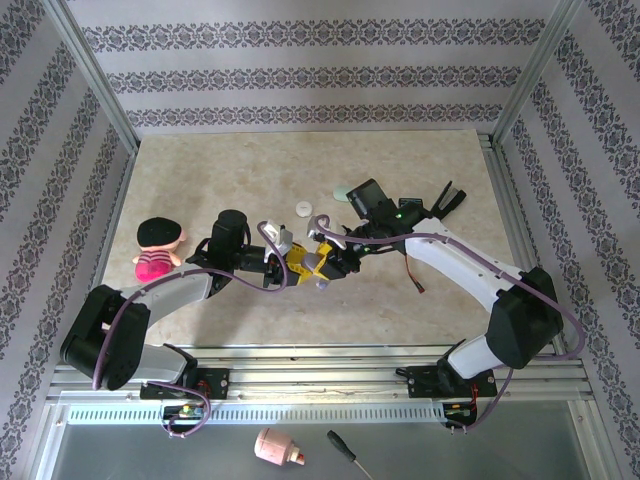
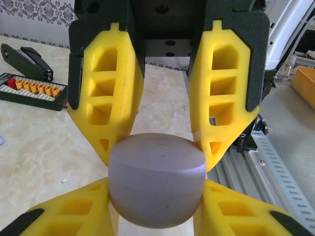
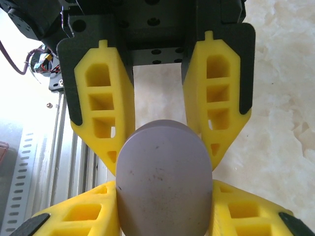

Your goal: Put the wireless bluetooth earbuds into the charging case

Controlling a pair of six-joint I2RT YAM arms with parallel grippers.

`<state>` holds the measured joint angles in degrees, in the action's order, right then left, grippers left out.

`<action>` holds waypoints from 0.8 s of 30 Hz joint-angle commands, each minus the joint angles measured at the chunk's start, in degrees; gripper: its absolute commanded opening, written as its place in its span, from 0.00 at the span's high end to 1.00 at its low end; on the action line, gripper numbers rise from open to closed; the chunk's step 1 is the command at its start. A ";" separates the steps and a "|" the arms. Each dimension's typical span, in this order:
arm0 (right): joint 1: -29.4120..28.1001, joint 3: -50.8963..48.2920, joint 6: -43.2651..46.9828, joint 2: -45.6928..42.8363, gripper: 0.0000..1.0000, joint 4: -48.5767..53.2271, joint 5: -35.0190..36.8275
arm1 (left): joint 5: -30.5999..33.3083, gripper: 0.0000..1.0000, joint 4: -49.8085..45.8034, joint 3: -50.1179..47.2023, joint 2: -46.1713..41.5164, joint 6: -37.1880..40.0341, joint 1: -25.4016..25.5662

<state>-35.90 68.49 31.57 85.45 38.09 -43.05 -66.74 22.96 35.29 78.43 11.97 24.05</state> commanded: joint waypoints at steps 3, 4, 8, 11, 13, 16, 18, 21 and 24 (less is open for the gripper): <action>-1.07 1.37 1.11 1.00 0.67 -0.62 -1.05 | -2.97 0.70 1.61 2.07 0.83 -0.54 1.22; -1.10 1.46 1.10 1.04 0.66 -0.64 -0.99 | -3.08 0.74 1.83 2.03 0.76 -0.51 1.18; -1.02 1.13 0.45 0.91 0.61 -1.51 0.16 | -3.16 0.79 2.43 1.68 0.64 -0.28 1.18; -0.30 0.53 -0.74 0.38 0.53 -2.81 0.80 | -2.81 0.80 2.85 1.22 0.34 -0.06 1.17; 0.42 -0.01 -1.16 -0.37 0.50 -3.28 0.55 | -2.05 0.80 2.69 0.87 -0.08 0.40 1.09; 1.28 -1.38 -1.71 -1.96 0.48 -4.17 0.17 | -0.94 0.80 2.20 0.42 -0.68 1.21 0.86; 1.60 -2.24 -2.54 -2.78 0.48 -5.10 0.24 | -1.25 0.80 2.16 0.63 -0.91 1.20 0.82; 1.73 -2.81 -3.56 -3.18 0.45 -6.29 1.59 | -1.66 0.80 3.79 0.66 -0.95 -0.05 0.85; 2.43 -3.19 -5.25 -3.49 0.44 -7.69 3.70 | -2.25 0.79 5.16 0.74 -0.87 -1.23 0.82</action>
<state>-34.59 66.11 28.34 83.35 33.54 -41.71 -66.74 24.36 35.29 79.02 11.66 24.05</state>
